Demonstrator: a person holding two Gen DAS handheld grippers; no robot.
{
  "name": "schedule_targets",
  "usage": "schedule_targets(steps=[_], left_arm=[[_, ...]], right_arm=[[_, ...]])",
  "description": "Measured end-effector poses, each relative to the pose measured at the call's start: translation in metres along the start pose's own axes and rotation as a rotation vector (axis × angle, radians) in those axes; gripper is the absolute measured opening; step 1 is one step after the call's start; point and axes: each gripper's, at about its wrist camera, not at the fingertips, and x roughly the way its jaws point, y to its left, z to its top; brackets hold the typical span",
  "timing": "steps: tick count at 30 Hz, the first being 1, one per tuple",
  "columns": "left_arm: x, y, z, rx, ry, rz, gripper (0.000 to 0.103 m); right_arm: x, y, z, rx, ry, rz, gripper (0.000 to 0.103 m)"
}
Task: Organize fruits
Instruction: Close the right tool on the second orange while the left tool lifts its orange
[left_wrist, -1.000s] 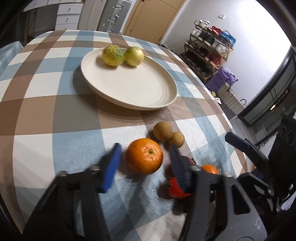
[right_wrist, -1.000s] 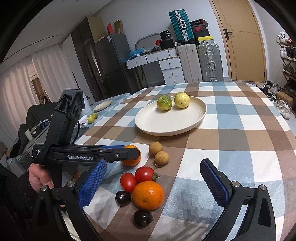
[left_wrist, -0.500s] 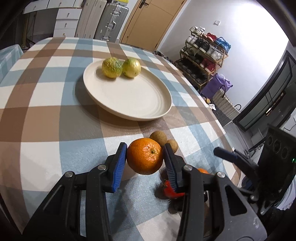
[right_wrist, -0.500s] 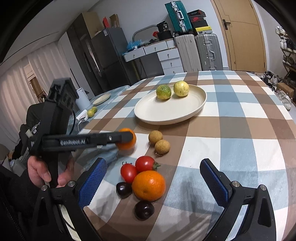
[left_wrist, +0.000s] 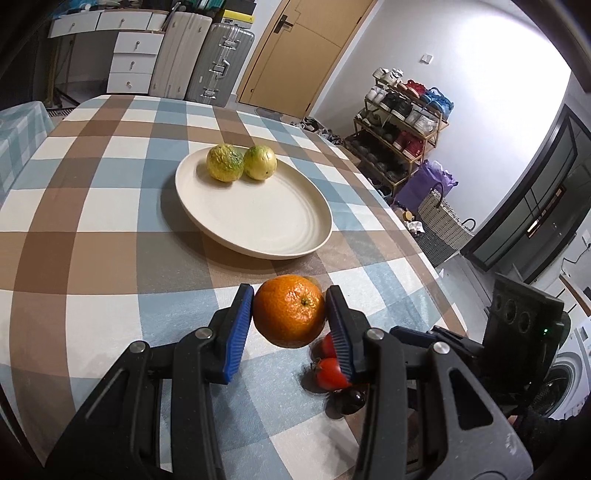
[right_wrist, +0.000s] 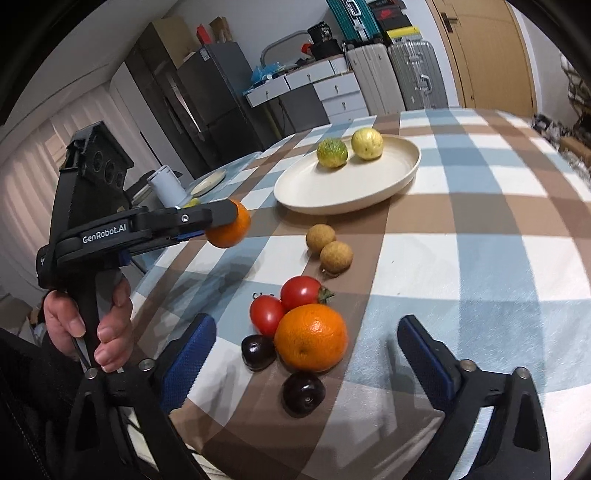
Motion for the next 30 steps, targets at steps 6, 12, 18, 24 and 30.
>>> schedule_targets(steps=[6, 12, 18, 24, 30], left_arm=[[-0.004, 0.003, -0.002, -0.009, 0.002, 0.008, 0.037], [-0.005, 0.003, -0.002, -0.006, -0.001, 0.018, 0.037], [-0.005, 0.002, 0.004, 0.001, -0.007, 0.031, 0.037], [0.001, 0.002, 0.012, 0.002, -0.002, 0.041, 0.037], [0.007, 0.005, 0.024, 0.0, -0.011, 0.056, 0.037]], right_arm=[[0.006, -0.001, -0.003, 0.014, 0.022, 0.026, 0.076], [0.011, -0.006, -0.006, 0.055, 0.043, 0.049, 0.053], [0.006, -0.013, -0.009, 0.085, 0.022, 0.073, 0.043], [0.0, -0.02, -0.008, 0.111, -0.013, 0.1, 0.042], [-0.013, -0.024, -0.001, 0.131, -0.066, 0.139, 0.042]])
